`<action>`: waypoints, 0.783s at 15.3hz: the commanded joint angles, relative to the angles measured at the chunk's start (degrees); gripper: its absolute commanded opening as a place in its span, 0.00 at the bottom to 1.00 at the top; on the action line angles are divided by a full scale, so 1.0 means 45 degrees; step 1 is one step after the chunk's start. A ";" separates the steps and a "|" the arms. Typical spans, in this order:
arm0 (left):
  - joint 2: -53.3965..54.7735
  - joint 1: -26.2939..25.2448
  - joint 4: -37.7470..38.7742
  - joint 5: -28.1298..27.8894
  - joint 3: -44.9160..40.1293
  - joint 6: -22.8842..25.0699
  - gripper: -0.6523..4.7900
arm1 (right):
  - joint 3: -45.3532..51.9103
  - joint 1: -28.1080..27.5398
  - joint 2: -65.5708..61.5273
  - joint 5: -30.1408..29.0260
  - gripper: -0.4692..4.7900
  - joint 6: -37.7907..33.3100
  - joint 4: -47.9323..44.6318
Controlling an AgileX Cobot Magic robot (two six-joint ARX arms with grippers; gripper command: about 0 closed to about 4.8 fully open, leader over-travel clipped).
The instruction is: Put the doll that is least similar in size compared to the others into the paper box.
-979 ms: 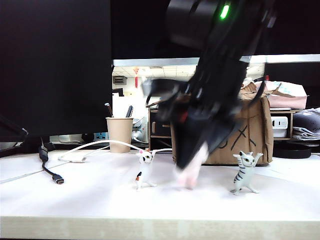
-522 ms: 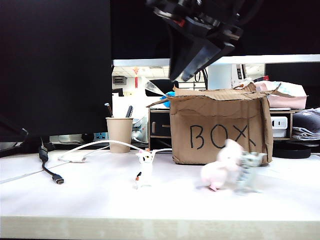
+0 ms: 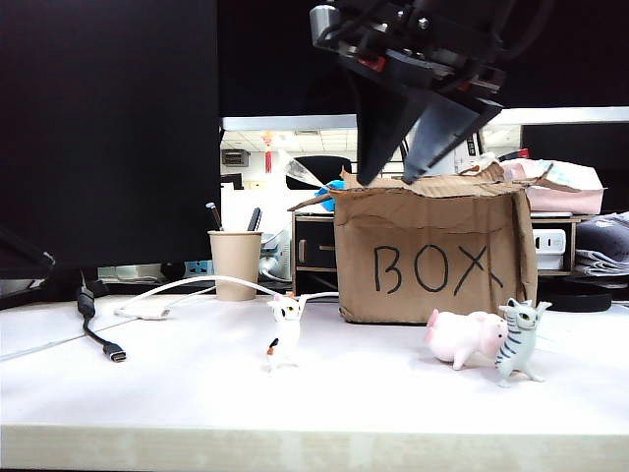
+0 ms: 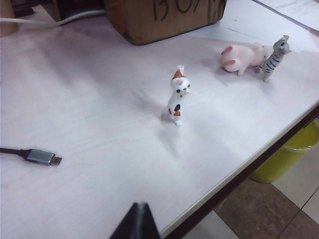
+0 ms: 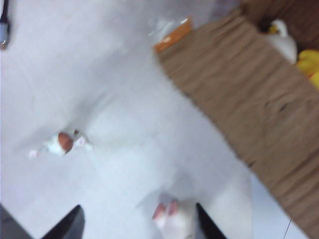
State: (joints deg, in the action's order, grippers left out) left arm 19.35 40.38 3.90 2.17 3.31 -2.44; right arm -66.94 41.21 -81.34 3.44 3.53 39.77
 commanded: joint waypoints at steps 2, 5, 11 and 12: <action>-0.0005 -0.0010 -0.0126 0.0049 0.0053 -0.0029 0.11 | -0.0049 -0.0185 -0.0797 -0.0476 1.00 0.0811 0.1656; -0.0010 -0.0010 -0.0126 0.0049 0.0053 -0.0029 0.11 | -0.0049 -0.0243 -0.2016 -0.0461 1.00 0.0840 0.1919; -0.0010 -0.0010 -0.0121 0.0049 0.0053 -0.0029 0.11 | -0.0034 -0.0525 -0.3429 0.0879 1.00 0.0894 0.1622; -0.0010 -0.0010 -0.0126 0.0049 0.0053 -0.0029 0.11 | -0.0019 -0.0699 -0.3478 0.0879 1.00 0.0899 0.1569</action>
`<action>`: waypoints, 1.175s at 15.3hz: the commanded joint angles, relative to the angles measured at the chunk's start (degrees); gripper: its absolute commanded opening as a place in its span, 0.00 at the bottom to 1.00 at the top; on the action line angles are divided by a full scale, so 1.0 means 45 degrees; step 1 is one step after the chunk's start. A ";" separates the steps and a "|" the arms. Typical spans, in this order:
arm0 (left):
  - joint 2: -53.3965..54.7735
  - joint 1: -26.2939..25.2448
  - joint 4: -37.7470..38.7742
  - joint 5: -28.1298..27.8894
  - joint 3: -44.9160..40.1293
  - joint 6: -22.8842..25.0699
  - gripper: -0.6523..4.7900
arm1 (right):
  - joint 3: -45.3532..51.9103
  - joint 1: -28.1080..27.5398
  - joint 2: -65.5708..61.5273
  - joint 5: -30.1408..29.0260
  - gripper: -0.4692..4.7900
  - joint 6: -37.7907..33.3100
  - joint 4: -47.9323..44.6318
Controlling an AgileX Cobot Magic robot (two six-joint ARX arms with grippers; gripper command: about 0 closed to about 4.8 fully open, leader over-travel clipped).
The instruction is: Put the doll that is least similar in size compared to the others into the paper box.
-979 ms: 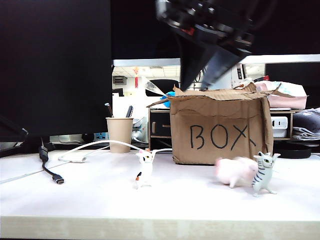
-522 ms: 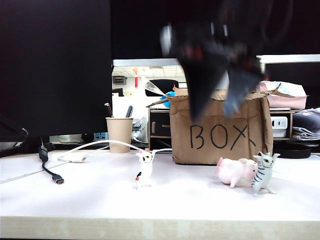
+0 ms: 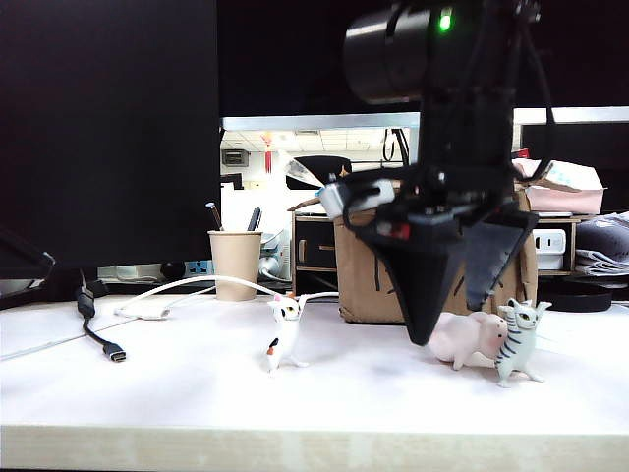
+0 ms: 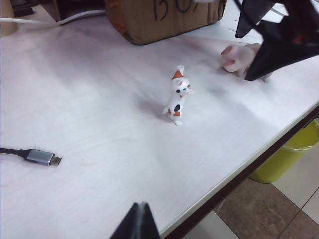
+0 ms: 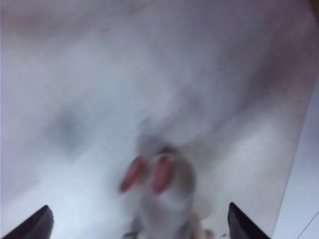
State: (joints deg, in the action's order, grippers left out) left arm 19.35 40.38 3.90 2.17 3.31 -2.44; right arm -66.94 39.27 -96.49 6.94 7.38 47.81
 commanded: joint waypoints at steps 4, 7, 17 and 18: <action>-0.0019 -0.0010 -0.0126 0.0049 0.0053 -0.0029 0.11 | -0.0019 -0.0704 -0.0146 -0.0063 1.00 0.0078 -0.0277; -0.0019 -0.0010 -0.0126 0.0053 0.0053 -0.0029 0.11 | -0.0010 -0.0699 -0.0155 -0.0491 0.93 0.0078 -0.0204; -0.0019 -0.0010 -0.0126 0.0049 0.0053 -0.0029 0.11 | 0.0015 -0.0699 -0.0175 -0.1010 0.57 0.0073 0.0039; -0.0019 -0.0010 -0.0121 0.0049 0.0053 -0.0024 0.11 | 0.0019 -0.0699 -0.0175 -0.1137 0.57 0.0073 0.0039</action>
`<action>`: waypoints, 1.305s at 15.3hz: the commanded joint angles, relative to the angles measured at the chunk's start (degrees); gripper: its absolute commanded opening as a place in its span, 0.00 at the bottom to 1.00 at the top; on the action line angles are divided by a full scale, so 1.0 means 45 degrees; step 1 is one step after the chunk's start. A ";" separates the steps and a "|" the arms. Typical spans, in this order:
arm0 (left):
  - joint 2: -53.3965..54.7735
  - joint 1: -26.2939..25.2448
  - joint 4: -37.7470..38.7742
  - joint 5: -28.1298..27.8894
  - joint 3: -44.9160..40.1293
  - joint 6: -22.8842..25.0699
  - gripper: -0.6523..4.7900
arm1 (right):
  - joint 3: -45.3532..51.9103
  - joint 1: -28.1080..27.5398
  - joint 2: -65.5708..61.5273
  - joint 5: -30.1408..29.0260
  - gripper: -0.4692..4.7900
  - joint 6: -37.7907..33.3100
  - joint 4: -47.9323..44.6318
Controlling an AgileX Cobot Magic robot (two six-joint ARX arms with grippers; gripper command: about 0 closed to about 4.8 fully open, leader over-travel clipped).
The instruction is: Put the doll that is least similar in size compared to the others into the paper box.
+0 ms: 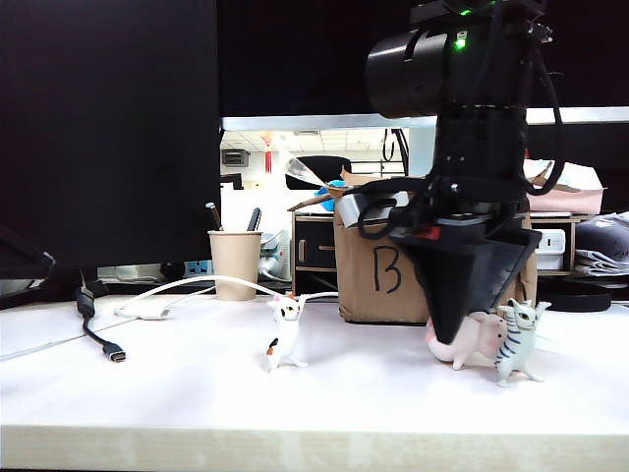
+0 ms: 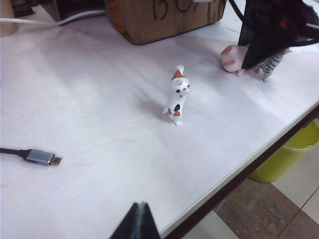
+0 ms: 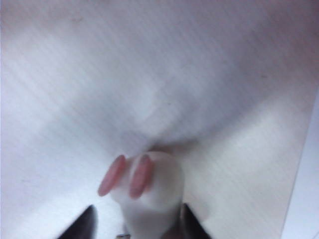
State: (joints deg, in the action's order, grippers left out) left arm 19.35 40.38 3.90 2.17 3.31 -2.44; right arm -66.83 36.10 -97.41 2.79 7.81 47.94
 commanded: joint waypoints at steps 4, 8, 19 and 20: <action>-0.0019 -0.0010 -0.0126 0.0049 0.0053 -0.0029 0.11 | 0.0272 0.0005 -0.0044 -0.0379 0.52 -0.0024 -0.0141; -0.0019 -0.0010 -0.0121 0.0049 0.0053 -0.0029 0.11 | 0.0306 0.0034 -0.0316 -0.0374 0.29 -0.0024 -0.0253; -0.0019 -0.0010 -0.0121 0.0049 0.0053 -0.0029 0.11 | -0.0102 0.0277 -0.0209 -0.1292 0.16 -0.0024 -0.0291; -0.0019 -0.0010 -0.0121 0.0053 0.0053 -0.0029 0.11 | -0.0311 0.0311 -0.0180 -0.1331 0.17 -0.0024 -0.0039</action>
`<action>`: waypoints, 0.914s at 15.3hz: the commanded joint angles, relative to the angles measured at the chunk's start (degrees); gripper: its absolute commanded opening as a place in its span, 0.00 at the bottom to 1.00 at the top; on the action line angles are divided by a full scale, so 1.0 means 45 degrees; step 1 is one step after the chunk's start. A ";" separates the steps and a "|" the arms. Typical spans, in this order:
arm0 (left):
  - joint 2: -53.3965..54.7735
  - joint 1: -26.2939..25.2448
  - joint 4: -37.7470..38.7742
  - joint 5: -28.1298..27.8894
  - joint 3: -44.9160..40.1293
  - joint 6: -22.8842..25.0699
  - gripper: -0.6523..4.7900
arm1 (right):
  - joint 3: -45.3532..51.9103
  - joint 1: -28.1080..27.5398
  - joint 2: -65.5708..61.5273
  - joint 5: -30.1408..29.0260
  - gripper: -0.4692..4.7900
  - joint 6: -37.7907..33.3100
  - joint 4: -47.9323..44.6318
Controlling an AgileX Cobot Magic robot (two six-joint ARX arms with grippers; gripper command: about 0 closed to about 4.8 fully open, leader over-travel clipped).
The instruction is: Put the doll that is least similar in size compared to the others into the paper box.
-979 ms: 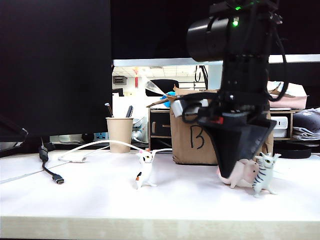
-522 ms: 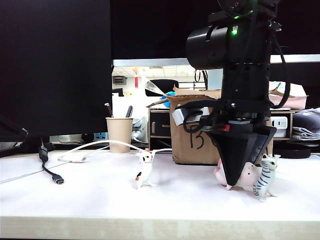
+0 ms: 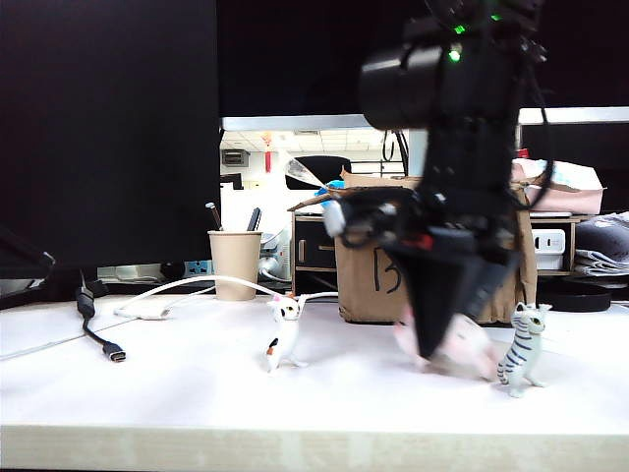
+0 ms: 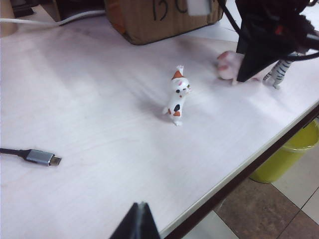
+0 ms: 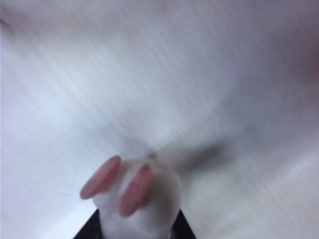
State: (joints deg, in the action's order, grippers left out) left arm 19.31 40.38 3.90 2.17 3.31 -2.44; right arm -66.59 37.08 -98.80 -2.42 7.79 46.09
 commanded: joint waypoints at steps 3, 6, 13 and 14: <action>-0.0034 -0.0019 -0.0121 0.0049 0.0053 -0.0029 0.11 | -0.0680 0.0151 0.0563 -0.0228 0.17 -0.0078 0.0355; -0.1078 -0.0019 -0.0034 0.0044 0.0053 -0.0024 0.11 | -0.0680 0.0146 0.1943 -0.0408 0.16 -0.0316 0.0335; -0.4250 -0.0452 -0.0165 0.0146 0.0058 -0.0024 0.11 | -0.0675 -0.0170 0.5387 -0.1345 0.16 -0.0738 -0.2113; -0.4250 -0.0884 -0.0049 0.0136 0.0058 -0.0019 0.11 | -0.0670 -0.0296 0.5372 -0.1263 0.16 -0.0738 -0.2438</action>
State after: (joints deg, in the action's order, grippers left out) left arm 0.19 37.50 3.84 2.74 3.44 -2.44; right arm -69.43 36.16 -74.89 -8.64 4.73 37.52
